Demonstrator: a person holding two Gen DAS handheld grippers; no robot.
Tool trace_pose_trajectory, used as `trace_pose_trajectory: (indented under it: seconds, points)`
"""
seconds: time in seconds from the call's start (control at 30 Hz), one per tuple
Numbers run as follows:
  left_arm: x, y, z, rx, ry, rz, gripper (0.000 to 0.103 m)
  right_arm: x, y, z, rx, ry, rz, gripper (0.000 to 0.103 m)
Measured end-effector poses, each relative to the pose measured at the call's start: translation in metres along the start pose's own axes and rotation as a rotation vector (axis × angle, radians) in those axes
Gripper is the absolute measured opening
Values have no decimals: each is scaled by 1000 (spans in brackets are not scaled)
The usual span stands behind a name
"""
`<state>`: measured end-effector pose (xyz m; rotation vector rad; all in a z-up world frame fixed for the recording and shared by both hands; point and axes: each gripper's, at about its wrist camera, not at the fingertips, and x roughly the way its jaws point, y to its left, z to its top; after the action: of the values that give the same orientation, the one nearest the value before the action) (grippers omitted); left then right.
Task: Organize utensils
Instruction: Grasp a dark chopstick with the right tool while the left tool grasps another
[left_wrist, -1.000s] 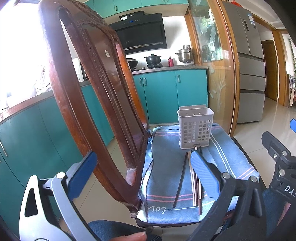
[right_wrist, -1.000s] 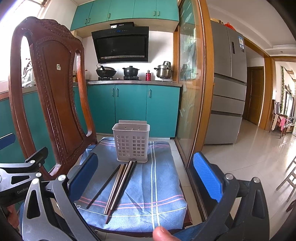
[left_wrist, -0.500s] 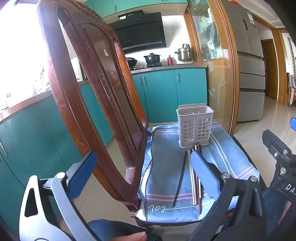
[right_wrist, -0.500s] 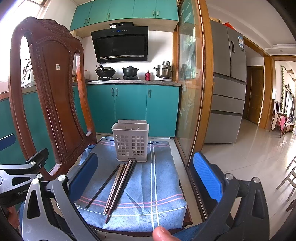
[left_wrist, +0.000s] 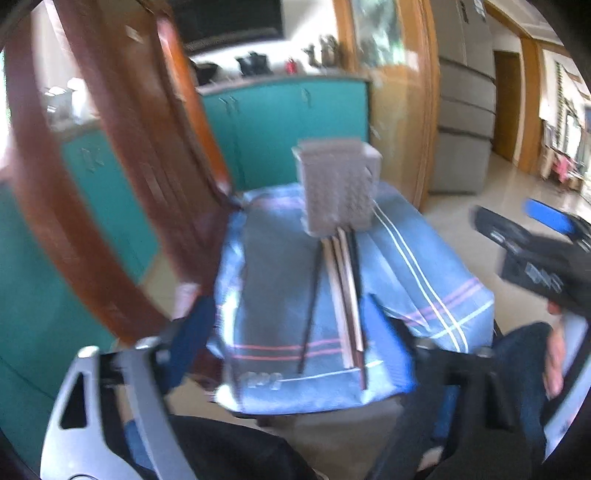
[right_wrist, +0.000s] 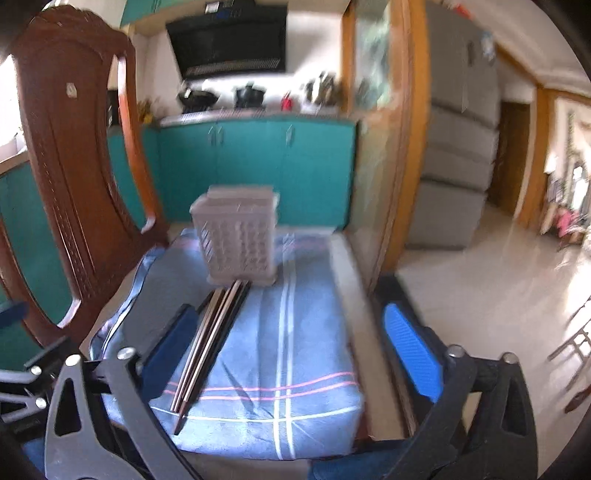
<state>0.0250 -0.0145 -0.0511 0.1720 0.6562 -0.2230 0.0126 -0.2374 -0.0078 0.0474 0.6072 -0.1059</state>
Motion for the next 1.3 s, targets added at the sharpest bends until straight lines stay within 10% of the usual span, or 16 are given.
trace_pose_trajectory:
  seconds: [0.17,0.37,0.6,0.8,1.2,1.3]
  points:
    - [72,-10,24,58,88,-112,65,100,8,20,-4,212,118,58]
    - [185,-9,46,109,281,-127,42,221,32,34,-9,457,189,44]
    - [226,12,39,26,368,-186,42,296,55,24,-3,614,118,37]
    - [230,5,40,85,391,-190,44,304,68,16,-91,625,70,14]
    - [269,-14,53,175,439,-117,52,315,58,22,-140,677,62,15]
    - [276,-9,59,108,433,-206,21,315,54,16,-147,624,86,10]
